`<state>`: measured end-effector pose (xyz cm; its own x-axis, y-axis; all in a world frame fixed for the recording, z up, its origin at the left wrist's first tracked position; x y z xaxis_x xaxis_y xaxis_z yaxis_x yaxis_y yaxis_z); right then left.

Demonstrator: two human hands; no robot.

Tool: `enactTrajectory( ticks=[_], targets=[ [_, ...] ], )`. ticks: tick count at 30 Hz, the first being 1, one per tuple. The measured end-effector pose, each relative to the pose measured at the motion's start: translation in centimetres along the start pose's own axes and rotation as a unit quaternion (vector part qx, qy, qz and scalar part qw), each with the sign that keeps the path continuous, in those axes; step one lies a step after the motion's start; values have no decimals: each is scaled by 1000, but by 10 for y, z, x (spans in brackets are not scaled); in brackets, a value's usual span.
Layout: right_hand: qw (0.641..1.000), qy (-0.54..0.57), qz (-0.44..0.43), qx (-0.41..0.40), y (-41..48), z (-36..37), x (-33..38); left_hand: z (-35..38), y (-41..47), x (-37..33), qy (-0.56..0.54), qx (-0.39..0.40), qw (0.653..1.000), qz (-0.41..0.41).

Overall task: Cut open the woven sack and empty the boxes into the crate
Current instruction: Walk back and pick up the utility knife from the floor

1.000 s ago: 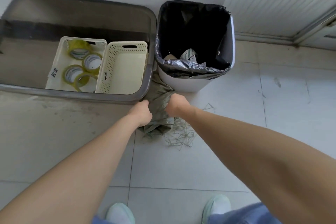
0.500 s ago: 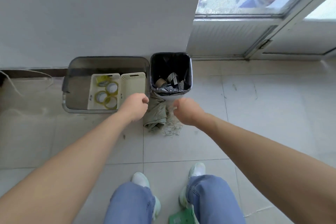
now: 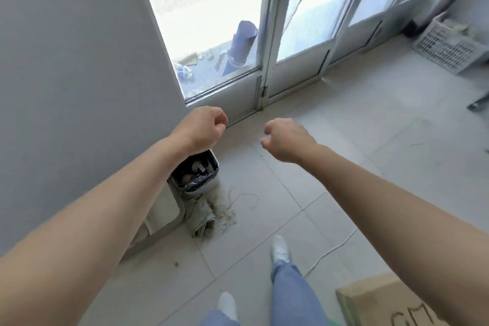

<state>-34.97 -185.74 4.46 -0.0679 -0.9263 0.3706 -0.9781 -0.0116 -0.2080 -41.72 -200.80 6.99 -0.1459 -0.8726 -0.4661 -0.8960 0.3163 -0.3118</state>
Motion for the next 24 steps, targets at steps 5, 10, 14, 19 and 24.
enactTrajectory(
  ticks=[5,10,14,19,24],
  targets=[
    [989,36,114,-83,-61,-56,-78,21,-1,-122,27,18,990,136],
    [962,69,232,-127,-113,-87,-188,69,11,-244,65,47,968,237],
    [944,77,286,-143,-138,-120,-268,106,29,-337,92,66,952,284],
    [932,68,322,-150,-151,-162,-343,138,53,-427,117,79,937,319],
    [917,70,363,-149,-163,-192,-422,167,95,-503,137,103,924,342]
  ],
)
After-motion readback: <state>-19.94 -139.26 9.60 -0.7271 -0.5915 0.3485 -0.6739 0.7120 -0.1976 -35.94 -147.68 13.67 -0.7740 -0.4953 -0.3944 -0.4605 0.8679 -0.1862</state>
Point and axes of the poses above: each hand's wrist, its own y-axis towards the middle knuckle, its own z-axis out of the palm, x = y × z, the point moved 6 cm from there along y, towards the middle knuckle, and after that the axes turned 14 degrees about -z, right-handed, at the moved point
